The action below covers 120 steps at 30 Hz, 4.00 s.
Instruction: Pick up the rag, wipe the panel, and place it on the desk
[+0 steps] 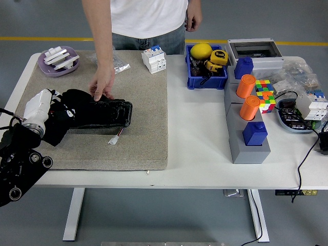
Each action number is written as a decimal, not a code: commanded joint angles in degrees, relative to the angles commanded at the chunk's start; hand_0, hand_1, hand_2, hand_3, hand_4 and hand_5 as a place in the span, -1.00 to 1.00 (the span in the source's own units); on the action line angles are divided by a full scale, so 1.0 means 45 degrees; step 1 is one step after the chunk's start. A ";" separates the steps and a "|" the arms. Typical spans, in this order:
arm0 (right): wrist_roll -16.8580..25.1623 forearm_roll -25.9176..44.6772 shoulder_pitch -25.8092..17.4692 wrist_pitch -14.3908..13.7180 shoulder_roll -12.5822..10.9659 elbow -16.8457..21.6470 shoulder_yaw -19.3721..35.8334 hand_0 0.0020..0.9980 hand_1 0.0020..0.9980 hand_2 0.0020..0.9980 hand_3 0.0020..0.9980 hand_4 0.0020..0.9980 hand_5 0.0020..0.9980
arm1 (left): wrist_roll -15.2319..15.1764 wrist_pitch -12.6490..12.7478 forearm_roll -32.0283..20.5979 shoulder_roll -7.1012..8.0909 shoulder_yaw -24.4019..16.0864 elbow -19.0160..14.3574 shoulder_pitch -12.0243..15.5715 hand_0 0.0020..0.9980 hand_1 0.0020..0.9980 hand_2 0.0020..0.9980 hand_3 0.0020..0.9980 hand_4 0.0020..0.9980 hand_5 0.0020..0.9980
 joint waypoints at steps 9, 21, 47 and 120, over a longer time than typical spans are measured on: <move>-0.0023 -0.0066 -0.0010 -0.0007 -0.0008 -0.0016 0.0068 0.41 0.40 0.39 0.27 1.00 0.11 | 0.0166 0.0075 0.0314 -0.0171 0.0527 -0.0136 -0.0182 -0.37 -0.69 -0.08 -0.10 -0.32 -1.00; -0.0083 -0.0176 0.0003 -0.0009 -0.0038 -0.0028 0.0177 0.41 0.39 0.39 0.28 1.00 0.11 | 0.0475 0.0094 0.0659 -0.0377 0.1243 -0.0546 -0.0392 -0.36 -0.68 -0.08 -0.08 -0.28 -1.00; -0.0279 -0.0589 0.0060 0.0007 -0.0060 -0.0056 0.0526 0.41 0.39 0.39 0.27 1.00 0.11 | 0.0918 0.0208 0.1035 -0.0909 0.3240 -0.1477 -0.1180 -0.36 -0.69 -0.07 -0.07 -0.28 -1.00; -0.0508 -0.1185 -0.0002 0.0027 -0.0065 -0.0089 0.1011 0.42 0.40 0.39 0.28 1.00 0.11 | 0.0692 0.0224 0.1990 0.0580 0.1341 -0.0143 -0.0653 -0.35 -0.69 -0.07 -0.04 -0.18 -1.00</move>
